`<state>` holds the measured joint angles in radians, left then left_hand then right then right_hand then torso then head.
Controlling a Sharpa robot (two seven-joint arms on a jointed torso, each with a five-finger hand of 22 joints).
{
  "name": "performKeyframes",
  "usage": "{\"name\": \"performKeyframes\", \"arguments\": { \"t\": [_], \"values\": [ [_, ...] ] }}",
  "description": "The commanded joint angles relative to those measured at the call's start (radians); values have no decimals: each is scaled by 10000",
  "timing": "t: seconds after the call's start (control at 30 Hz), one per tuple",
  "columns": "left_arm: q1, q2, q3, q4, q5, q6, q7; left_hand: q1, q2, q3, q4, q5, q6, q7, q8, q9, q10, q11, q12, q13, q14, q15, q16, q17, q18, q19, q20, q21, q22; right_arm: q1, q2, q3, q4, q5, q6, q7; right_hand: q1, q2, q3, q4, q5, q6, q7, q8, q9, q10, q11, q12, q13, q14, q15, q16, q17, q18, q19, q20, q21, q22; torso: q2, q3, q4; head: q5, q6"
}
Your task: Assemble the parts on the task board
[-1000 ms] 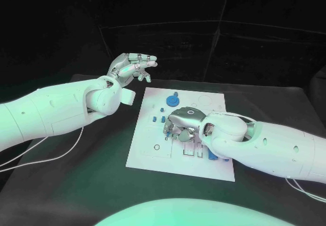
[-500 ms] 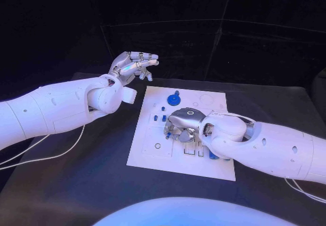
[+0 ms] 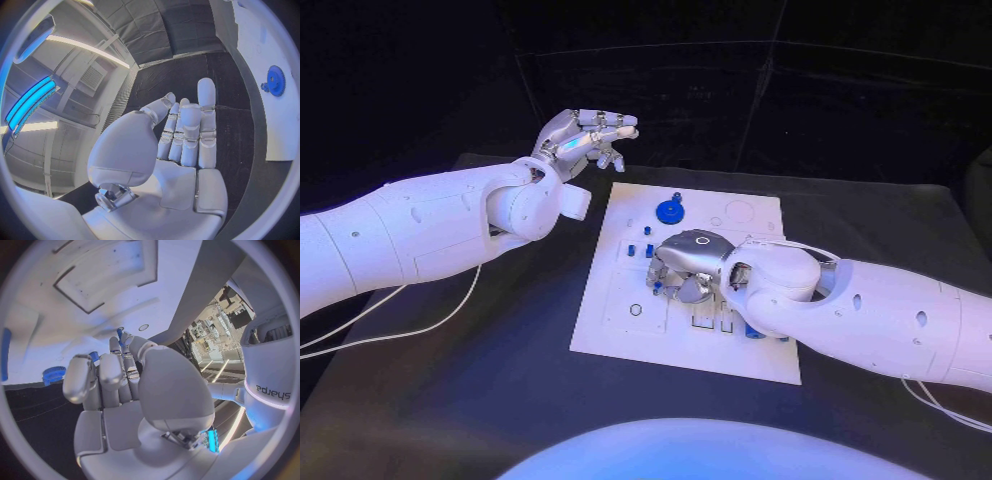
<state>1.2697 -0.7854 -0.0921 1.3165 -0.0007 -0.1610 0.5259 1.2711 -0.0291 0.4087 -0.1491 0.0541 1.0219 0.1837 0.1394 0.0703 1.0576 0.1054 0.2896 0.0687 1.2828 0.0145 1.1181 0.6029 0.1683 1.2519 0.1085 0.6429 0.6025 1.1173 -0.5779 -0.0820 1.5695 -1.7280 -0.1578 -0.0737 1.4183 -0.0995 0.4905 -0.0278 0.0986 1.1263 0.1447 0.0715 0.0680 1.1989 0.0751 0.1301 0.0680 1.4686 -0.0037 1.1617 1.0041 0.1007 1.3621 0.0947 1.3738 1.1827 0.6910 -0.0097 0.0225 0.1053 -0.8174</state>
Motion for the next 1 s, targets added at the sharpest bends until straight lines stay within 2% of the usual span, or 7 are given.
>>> {"name": "performKeyframes", "arguments": {
  "t": [0.03,0.7,1.0],
  "values": [
    [21,4,10,16,50,133,24,6,-62,-43,-14,30,-80,-18,21,-12,-71,16,42,-7,-42,13,-51,1,132,-51,25,-65,-9,-20,24,-14,-22,-118,204,38,-129,-9,59,-15,20,57,31,-36,15,63,12,-51,-14,201,-53,-6,-10,-182,-19,23,18,-10,0,-1,-1,6,-3],
    [22,-5,10,-17,50,175,-30,6,-62,-43,-14,30,-80,-18,21,-12,-71,16,42,-7,-42,13,-51,1,132,-51,25,-65,-9,-80,-44,-17,170,-247,-137,71,-145,7,73,-24,30,67,23,-29,18,67,6,-56,-13,197,-54,3,-9,-183,-18,25,26,2,-3,1,-7,43,-23],
    [22,8,10,-29,50,209,-60,6,-62,-43,-14,30,-80,-18,21,-12,-71,16,42,-7,-42,13,-51,1,132,-51,25,-65,-9,-82,-28,-16,88,-278,-14,24,-160,-5,75,-40,37,66,22,-30,18,64,6,-65,-13,191,-55,2,-21,-179,-29,25,22,-9,-4,-5,-5,24,-14]
  ]
}}
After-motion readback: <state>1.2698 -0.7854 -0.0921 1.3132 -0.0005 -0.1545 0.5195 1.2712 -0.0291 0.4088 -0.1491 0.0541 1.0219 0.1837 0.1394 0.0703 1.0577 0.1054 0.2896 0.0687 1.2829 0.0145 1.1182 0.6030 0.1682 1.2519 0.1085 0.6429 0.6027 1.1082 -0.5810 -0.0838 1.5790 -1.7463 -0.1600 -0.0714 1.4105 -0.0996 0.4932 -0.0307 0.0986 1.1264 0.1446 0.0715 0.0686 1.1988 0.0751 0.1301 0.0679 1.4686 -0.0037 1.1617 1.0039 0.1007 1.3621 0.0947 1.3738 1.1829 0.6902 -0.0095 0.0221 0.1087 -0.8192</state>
